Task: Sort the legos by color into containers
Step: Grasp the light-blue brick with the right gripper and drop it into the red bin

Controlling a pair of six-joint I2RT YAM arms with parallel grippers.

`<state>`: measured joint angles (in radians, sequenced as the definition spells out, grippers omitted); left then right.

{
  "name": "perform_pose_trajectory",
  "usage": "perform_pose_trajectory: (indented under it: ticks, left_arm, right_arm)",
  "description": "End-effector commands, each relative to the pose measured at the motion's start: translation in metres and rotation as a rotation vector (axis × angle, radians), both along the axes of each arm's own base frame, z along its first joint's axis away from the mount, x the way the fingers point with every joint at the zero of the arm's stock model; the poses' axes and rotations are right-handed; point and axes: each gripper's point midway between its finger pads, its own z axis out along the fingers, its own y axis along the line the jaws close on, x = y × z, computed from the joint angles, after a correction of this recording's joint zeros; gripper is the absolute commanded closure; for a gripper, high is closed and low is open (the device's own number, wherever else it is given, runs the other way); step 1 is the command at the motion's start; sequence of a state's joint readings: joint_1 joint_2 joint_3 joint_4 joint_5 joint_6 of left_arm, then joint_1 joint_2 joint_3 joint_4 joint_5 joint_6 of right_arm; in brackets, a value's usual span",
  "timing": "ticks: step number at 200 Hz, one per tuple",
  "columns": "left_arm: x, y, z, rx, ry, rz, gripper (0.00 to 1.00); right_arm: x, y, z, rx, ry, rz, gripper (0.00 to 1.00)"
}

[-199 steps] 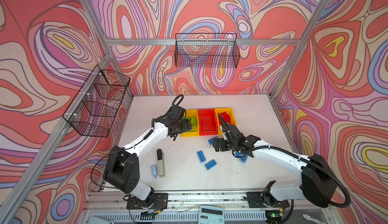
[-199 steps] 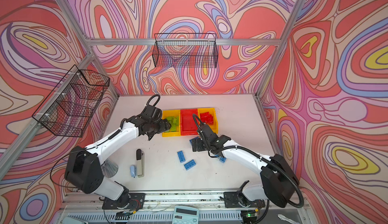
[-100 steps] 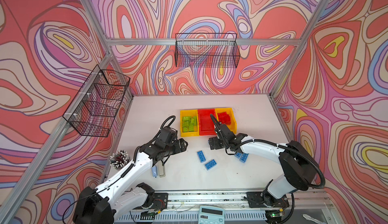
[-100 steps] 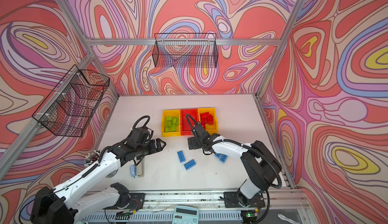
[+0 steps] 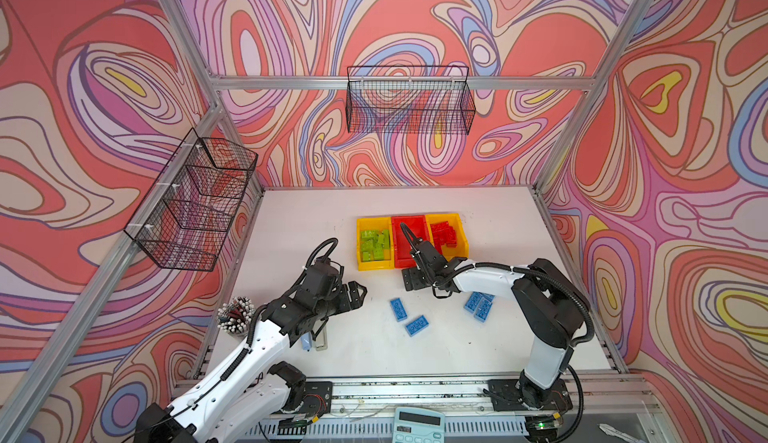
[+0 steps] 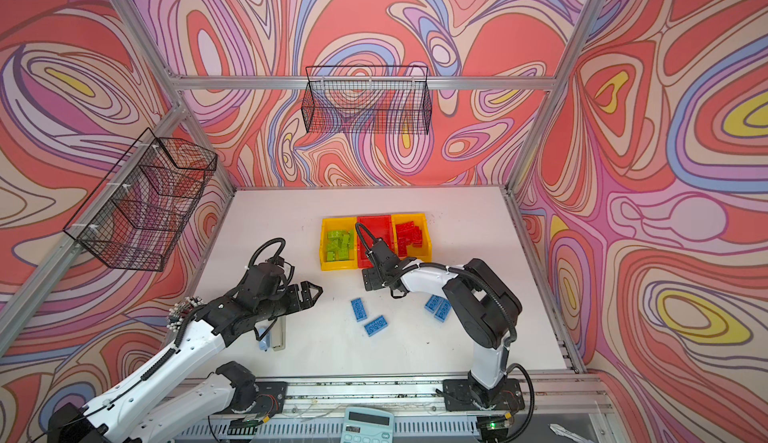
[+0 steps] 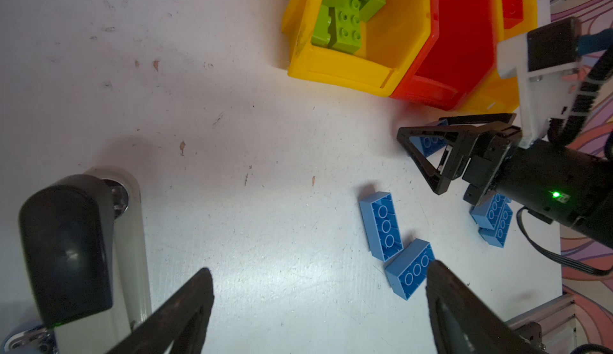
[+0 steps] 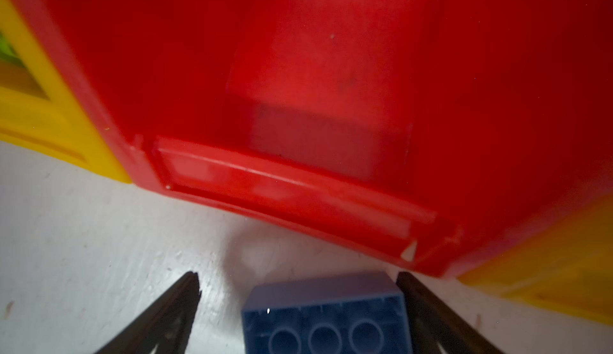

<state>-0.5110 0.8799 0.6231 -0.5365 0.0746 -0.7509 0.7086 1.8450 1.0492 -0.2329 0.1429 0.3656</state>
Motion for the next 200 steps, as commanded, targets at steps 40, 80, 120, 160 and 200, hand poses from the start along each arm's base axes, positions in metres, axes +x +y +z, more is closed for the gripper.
perform_pose_trajectory:
  ticks: [40, 80, 120, 160, 200]
  left_arm:
    - [-0.010, 0.012, -0.008, 0.047, 0.018, 0.012, 0.09]
    - [-0.007, 0.006, -0.005, 0.030, 0.023, 0.004, 0.09]
    - [-0.008, 0.004, -0.001, 0.008, 0.015, -0.002, 0.09]
    - [-0.011, 0.003, 0.007, -0.008, -0.003, -0.010, 0.09]
    - [-0.015, 0.008, 0.009, -0.005, -0.007, -0.001, 0.09]
  right_arm:
    - [-0.001, -0.008, -0.007, -0.043, -0.002, -0.027, 0.21]
    - [-0.005, -0.015, 0.011, -0.037, -0.013, -0.057, 0.38]
    - [-0.005, -0.011, 0.061, 0.035, -0.062, -0.063, 0.42]
    - [0.025, 0.006, 0.110, 0.031, -0.152, -0.033, 0.40]
    - [0.076, 0.021, 0.101, -0.036, -0.162, -0.044, 0.40]
